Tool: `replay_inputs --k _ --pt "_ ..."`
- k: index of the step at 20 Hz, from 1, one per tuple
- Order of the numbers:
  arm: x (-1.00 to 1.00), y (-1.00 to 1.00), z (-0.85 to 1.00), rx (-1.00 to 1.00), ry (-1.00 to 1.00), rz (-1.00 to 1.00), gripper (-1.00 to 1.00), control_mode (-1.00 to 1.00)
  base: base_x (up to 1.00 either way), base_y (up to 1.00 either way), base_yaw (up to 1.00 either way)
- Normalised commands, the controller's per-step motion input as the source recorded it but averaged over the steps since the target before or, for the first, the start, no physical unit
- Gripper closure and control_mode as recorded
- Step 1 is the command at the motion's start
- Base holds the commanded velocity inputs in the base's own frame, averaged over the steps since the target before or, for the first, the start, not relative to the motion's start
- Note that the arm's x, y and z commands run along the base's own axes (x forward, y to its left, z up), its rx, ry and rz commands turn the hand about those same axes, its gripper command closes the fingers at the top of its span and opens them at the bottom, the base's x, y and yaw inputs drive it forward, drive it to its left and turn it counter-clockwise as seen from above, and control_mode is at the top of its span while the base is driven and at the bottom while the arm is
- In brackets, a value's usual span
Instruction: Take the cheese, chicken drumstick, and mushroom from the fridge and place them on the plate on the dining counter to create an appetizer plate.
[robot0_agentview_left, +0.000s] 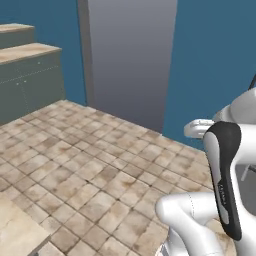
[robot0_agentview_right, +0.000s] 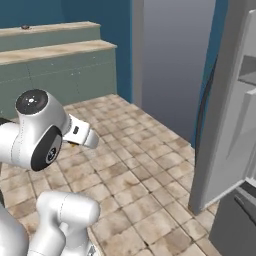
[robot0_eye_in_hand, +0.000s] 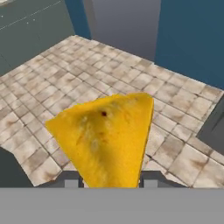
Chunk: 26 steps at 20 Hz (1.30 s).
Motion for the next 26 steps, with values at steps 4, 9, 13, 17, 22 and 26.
replay_inputs --k 4,9,13,17,22,26 --pt "0.00 0.00 0.00 0.00 0.00 0.00 1.00 1.00 1.00 0.00 0.11" --pt "0.00 0.00 0.00 0.00 0.00 0.00 1.00 1.00 1.00 0.02 0.11" --pt "0.00 0.00 0.00 0.00 0.00 0.00 1.00 1.00 1.00 0.16 0.10" --pt "0.00 0.00 0.00 0.00 0.00 0.00 1.00 1.00 1.00 0.38 0.14" --pt "0.00 0.00 0.00 0.00 0.00 0.00 1.00 1.00 1.00 0.59 0.17" --pt "0.00 0.00 0.00 0.00 0.00 0.00 1.00 1.00 1.00 0.74 0.19"
